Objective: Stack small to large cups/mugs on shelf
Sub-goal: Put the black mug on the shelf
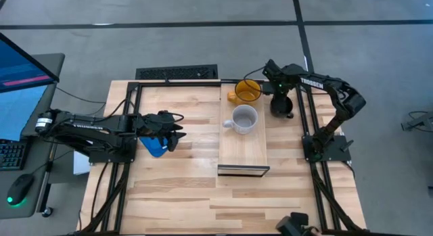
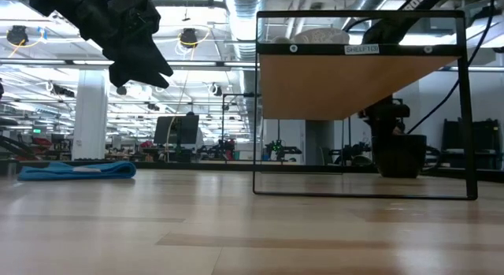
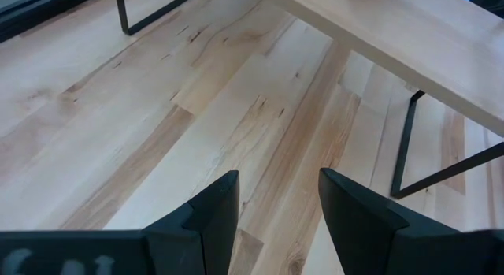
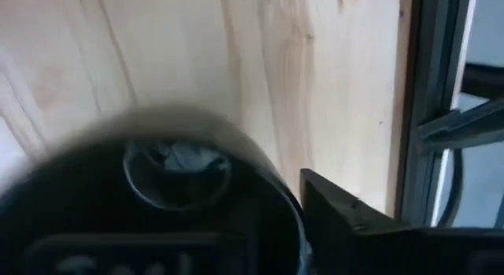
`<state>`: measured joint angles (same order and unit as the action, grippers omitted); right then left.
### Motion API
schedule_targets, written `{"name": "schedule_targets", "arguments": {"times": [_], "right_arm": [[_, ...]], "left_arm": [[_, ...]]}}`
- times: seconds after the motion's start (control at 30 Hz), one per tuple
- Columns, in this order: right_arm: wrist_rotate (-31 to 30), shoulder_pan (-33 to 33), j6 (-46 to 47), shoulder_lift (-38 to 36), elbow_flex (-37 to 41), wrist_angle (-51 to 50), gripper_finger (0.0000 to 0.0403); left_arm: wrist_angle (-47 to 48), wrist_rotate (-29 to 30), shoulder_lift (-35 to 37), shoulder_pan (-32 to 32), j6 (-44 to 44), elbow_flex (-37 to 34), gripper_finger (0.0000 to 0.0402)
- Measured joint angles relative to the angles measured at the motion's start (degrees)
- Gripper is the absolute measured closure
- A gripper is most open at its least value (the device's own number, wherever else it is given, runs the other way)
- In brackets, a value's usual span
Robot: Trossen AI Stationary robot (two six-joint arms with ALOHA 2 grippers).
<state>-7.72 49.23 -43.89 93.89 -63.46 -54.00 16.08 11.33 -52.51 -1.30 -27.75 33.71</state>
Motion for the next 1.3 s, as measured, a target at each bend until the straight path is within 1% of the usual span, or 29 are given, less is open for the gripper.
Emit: {"name": "schedule_targets", "arguments": {"times": [0.13, 0.2, 0.4, 0.67, 1.03, 1.13, 1.3], "right_arm": [[0.86, 0.67, 2.51, -0.11, -0.02, -1.76, 0.035], [1.76, 1.1, 3.52, -0.43, -0.28, -3.11, 0.0371], [2.38, 1.68, 7.73, -2.21, 0.0, -4.4, 0.0372], [0.82, 1.93, 11.64, -6.02, 0.15, -4.92, 0.0379], [1.51, 2.19, 15.35, -7.43, 0.11, -12.83, 0.0379], [2.13, 2.87, 18.47, -7.43, 0.09, -14.32, 0.0379], [3.59, 4.61, 26.58, -7.45, 0.09, -18.4, 0.0379]], "left_arm": [[0.0, 0.0, 0.0, 0.0, 0.0, 0.0, 0.0235], [0.0, 0.0, 0.0, -0.01, 0.0, 0.0, 0.0235], [0.04, 0.0, 0.0, 0.0, 0.02, 0.0, 0.0235], [0.09, 0.0, 0.0, -0.01, 0.04, 0.0, 0.0235], [0.11, -0.01, 0.0, 0.0, 0.07, 0.0, 0.0235], [0.11, 0.0, 0.0, -0.02, 0.07, 0.0, 0.0235], [0.11, -0.26, 0.0, -0.01, 0.22, 0.0, 0.0235]]}}
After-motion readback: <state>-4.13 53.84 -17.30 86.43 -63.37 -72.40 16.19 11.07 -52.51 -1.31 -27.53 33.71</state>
